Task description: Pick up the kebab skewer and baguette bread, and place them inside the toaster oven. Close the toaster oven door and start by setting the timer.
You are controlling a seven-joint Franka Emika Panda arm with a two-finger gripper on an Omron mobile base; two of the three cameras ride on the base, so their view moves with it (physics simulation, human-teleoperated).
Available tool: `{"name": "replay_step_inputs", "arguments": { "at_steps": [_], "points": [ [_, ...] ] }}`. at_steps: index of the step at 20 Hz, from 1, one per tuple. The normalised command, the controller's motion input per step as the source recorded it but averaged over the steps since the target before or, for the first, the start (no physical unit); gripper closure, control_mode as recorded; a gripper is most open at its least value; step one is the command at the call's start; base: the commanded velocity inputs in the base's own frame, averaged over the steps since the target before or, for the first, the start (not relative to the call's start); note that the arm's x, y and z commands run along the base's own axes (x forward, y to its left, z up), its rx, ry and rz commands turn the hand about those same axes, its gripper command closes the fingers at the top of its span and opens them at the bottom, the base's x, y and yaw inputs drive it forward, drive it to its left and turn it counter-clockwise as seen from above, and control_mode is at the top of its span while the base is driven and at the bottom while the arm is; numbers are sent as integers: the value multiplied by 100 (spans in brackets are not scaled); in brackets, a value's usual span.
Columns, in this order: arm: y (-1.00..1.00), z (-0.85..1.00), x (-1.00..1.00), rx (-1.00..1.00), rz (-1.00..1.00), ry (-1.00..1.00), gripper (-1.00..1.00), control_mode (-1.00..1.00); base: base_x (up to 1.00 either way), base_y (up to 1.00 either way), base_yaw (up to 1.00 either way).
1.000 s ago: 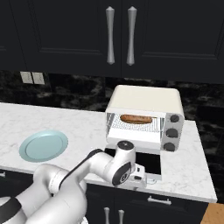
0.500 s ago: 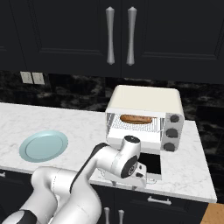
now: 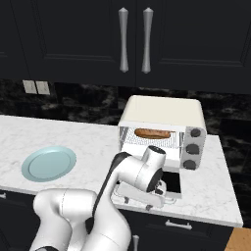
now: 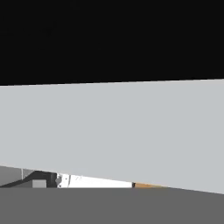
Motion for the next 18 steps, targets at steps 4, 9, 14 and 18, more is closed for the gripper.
{"name": "replay_step_inputs", "arguments": {
  "at_steps": [4, 9, 14, 18],
  "points": [
    [49, -11, 100, 0, 0, -25, -100, -100, 0, 0, 0],
    [65, -12, 100, 0, 0, -30, -100, -100, 0, 0, 0],
    [68, -3, 100, 0, 0, -31, -100, -100, 0, 0, 0],
    [60, -1, 100, 0, 0, -30, -100, -100, 0, 0, 0]
  ]
}}
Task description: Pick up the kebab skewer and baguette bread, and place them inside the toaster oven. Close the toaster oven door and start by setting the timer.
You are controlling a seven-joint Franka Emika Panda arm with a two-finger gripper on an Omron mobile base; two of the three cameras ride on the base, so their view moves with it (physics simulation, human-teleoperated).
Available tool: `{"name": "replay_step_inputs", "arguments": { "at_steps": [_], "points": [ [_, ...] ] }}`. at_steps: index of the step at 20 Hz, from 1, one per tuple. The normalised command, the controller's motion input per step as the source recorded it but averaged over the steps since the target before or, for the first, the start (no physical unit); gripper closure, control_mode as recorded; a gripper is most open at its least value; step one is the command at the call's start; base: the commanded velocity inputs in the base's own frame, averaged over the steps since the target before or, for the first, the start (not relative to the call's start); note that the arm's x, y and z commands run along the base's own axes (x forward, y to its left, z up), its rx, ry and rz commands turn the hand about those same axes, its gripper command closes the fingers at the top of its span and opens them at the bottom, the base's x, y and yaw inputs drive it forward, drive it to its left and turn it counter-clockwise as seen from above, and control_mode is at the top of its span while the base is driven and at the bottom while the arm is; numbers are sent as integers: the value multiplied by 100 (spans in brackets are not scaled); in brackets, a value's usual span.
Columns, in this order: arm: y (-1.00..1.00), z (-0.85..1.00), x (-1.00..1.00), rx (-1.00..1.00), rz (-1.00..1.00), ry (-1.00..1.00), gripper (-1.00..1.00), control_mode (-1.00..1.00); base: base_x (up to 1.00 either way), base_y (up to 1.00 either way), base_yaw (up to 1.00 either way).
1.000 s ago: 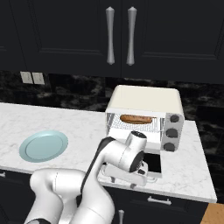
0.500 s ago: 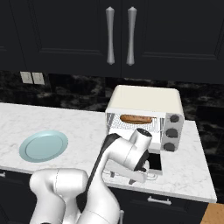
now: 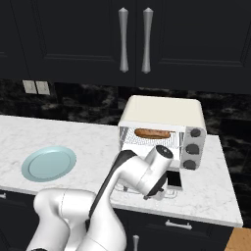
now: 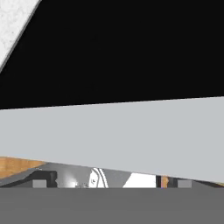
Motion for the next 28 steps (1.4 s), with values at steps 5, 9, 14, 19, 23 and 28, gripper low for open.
{"name": "replay_step_inputs", "arguments": {
  "at_steps": [5, 9, 14, 19, 23, 28],
  "points": [
    [56, 0, 100, 0, 0, -27, -100, -100, 0, 0, 0],
    [44, 0, 100, 0, 0, -21, -100, -100, 0, 0, 0],
    [37, 0, 100, -1, 0, -18, -100, -100, 0, 0, 0],
    [42, 0, 100, 0, 0, -20, -100, -100, 0, 0, 0],
    [56, 0, 100, -2, 0, -30, -100, -100, 0, 0, 0],
    [69, 0, 100, -5, -1, -34, -100, -100, 0, 0, 0]
  ]
}}
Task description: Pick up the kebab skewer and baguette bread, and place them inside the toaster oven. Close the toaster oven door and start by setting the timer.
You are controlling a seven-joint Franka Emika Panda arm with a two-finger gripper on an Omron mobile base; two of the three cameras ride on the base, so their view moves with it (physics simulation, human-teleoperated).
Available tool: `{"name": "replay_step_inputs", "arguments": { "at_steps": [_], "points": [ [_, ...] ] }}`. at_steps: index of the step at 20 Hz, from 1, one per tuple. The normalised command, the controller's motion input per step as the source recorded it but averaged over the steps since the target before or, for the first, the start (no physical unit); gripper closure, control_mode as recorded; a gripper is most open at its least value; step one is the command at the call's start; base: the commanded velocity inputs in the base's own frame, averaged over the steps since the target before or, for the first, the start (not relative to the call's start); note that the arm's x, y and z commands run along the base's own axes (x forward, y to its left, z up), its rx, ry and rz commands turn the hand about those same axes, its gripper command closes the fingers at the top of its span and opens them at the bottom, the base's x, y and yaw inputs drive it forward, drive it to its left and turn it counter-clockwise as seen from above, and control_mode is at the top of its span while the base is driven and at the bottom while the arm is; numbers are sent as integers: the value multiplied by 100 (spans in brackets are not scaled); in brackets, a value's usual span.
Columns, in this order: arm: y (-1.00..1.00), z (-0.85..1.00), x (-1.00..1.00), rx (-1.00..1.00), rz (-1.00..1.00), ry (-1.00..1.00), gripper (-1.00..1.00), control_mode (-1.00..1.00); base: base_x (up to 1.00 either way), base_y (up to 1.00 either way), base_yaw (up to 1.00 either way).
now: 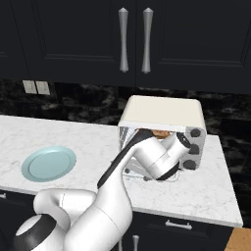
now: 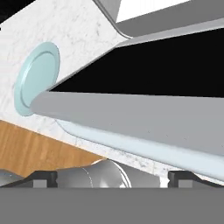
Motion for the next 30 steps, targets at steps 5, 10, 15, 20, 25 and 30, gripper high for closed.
{"name": "replay_step_inputs", "arguments": {
  "at_steps": [5, 10, 15, 20, 25, 30],
  "points": [
    [82, 0, 100, -7, -3, -33, -100, -100, 0, 0, 0],
    [71, 0, 100, -8, -5, -23, -100, -100, 0, 0, 0],
    [71, -1, 100, -9, -5, -22, -100, -100, 0, 0, 0],
    [56, -5, 97, -9, -6, -16, -100, -100, 0, 0, 0],
    [36, -10, 72, -7, -6, -3, -100, -100, 0, 0, 0],
    [37, -31, 57, -3, -6, 0, -100, -100, 0, 0, 0]
  ]
}}
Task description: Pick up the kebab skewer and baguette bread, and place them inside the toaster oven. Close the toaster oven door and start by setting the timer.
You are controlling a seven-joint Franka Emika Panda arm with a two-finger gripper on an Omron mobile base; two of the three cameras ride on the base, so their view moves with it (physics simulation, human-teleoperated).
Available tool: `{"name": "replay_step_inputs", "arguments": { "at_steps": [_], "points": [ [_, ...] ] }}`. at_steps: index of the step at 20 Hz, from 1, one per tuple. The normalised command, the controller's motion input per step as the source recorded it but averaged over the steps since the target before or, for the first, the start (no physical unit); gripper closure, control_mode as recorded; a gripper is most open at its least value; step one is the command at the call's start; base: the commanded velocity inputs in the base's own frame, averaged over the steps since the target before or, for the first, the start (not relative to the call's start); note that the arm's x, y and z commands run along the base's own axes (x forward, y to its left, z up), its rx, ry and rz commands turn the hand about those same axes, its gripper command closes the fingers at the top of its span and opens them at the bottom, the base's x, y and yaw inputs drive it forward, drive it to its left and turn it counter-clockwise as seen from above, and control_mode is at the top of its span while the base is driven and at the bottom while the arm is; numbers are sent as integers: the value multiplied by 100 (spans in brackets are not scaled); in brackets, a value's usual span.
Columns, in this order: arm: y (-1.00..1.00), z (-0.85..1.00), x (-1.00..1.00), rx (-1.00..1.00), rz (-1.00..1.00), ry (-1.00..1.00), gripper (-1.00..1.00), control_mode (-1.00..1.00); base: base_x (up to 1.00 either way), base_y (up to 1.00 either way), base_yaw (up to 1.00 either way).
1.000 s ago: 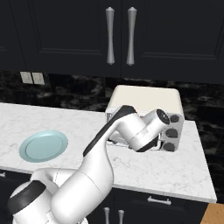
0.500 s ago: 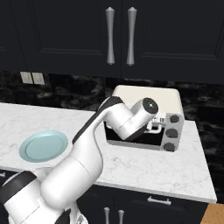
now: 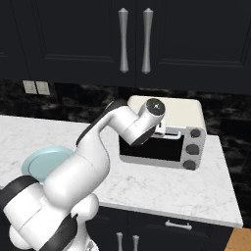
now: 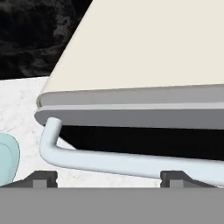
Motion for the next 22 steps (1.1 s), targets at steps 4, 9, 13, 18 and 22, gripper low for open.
{"name": "replay_step_inputs", "arguments": {
  "at_steps": [4, 9, 13, 18, 22],
  "points": [
    [26, -39, 54, -1, -5, 0, -100, -100, 0, 0, 0],
    [21, -46, 50, 0, -5, 0, -100, -100, 0, 0, 0],
    [18, -45, 49, 0, -5, 0, -100, -100, 0, 0, 0],
    [14, -25, 25, 0, -4, -2, -100, -100, 0, 0, 0],
    [11, -1, 13, -1, -7, -8, -100, -100, 0, 0, 0]
  ]
}}
